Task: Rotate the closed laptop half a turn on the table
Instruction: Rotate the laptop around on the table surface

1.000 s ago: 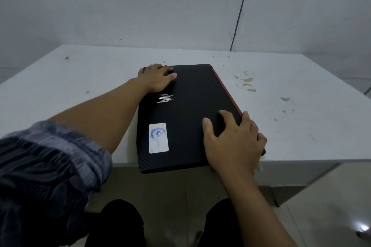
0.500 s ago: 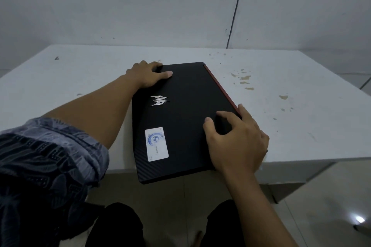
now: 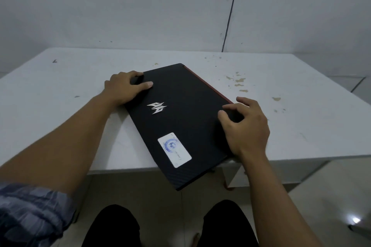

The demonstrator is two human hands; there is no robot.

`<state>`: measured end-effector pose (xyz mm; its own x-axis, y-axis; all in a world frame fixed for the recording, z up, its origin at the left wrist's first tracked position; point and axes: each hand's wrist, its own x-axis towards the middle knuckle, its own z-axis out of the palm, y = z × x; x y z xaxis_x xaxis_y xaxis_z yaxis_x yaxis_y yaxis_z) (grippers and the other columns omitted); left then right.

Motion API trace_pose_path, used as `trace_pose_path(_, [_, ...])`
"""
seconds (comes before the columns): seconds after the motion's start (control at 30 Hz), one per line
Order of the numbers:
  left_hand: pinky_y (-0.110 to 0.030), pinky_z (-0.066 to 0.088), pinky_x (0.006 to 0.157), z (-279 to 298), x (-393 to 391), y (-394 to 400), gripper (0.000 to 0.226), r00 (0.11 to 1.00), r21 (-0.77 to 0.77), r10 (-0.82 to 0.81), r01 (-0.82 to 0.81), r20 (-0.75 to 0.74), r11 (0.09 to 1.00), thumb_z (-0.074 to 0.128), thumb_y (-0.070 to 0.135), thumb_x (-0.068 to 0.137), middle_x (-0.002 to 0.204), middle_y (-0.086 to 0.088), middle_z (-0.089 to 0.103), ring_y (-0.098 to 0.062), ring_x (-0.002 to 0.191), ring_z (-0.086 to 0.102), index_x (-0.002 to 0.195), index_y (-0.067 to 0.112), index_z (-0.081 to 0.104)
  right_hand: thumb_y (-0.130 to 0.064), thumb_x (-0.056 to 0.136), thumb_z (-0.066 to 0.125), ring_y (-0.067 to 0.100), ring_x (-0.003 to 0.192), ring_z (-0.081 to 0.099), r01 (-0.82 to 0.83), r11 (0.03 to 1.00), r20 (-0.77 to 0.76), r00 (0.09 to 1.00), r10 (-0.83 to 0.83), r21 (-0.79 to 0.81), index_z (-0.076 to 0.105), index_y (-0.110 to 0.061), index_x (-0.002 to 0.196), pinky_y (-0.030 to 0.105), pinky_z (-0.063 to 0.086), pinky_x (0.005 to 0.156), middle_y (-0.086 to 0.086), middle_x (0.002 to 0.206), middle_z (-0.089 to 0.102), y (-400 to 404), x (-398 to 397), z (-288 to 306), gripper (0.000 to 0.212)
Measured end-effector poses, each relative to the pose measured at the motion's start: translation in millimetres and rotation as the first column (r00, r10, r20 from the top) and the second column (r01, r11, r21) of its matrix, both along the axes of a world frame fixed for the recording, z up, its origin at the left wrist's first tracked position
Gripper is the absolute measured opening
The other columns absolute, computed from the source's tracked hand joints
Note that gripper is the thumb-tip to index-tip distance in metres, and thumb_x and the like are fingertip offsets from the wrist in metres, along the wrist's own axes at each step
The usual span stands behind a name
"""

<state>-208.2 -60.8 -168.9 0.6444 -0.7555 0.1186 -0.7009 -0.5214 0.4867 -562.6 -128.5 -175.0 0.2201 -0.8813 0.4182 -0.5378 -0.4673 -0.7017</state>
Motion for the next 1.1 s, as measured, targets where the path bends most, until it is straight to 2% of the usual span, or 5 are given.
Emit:
trace_pose_path(0.17, [-0.052,0.031,0.103,-6,-15,14,0.087,0.993,-0.02,0.099,-0.098,0.058,0.995,0.043,0.091,0.07,0.142,-0.005,0.056,-0.034,0.132,0.045,0.141,0.04,0.054,-0.036,0.085,0.069,0.006,0.113,0.056,-0.028,0.999,0.075,0.997,0.026,0.022,0.08,-0.03,0.093,0.005,0.033,0.082,-0.009,0.131,0.061,-14,-7,1,0.014])
trace_pose_path(0.33, [-0.049,0.033,0.101,5,-11,11,0.081,0.993,0.014,0.108,-0.109,0.053,0.994,0.05,0.089,0.069,0.135,-0.009,0.058,-0.037,0.128,0.046,0.132,0.038,0.059,-0.056,0.084,0.067,0.029,0.151,0.023,0.075,0.981,-0.008,0.997,-0.075,0.176,0.071,-0.038,0.12,0.05,0.026,0.12,0.009,0.161,0.032,31,-6,1,0.04])
trace_pose_path(0.57, [-0.05,0.038,0.104,11,-5,-11,0.078,0.999,0.015,-0.033,0.033,-0.002,0.999,0.051,0.091,0.066,0.131,-0.006,0.059,-0.031,0.123,0.053,0.122,0.039,0.062,-0.081,0.077,0.052,0.035,0.152,-0.028,-0.003,0.95,-0.215,0.974,0.074,0.312,0.029,-0.046,0.156,0.056,-0.001,0.124,0.004,0.168,-0.026,109,10,-8,0.089])
trace_pose_path(0.87, [-0.048,0.037,0.103,9,-11,-4,0.082,1.0,-0.009,0.008,-0.008,0.022,1.0,0.049,0.092,0.067,0.135,-0.004,0.059,-0.03,0.125,0.053,0.127,0.038,0.061,-0.1,0.044,0.059,0.045,0.144,-0.038,-0.043,0.914,-0.336,0.922,0.192,0.404,0.009,-0.047,0.16,0.068,0.0,0.119,-0.001,0.165,-0.033,101,7,4,0.137])
trace_pose_path(1.1, [-0.049,0.034,0.101,6,-22,8,0.081,0.99,-0.016,0.136,-0.136,0.032,0.991,0.049,0.09,0.068,0.132,-0.008,0.06,-0.035,0.125,0.052,0.127,0.036,0.06,-0.091,0.038,0.075,0.038,0.15,-0.03,-0.165,0.895,-0.267,0.918,0.293,0.415,0.022,-0.051,0.157,0.067,0.003,0.12,-0.007,0.169,-0.021,64,-10,8,0.136])
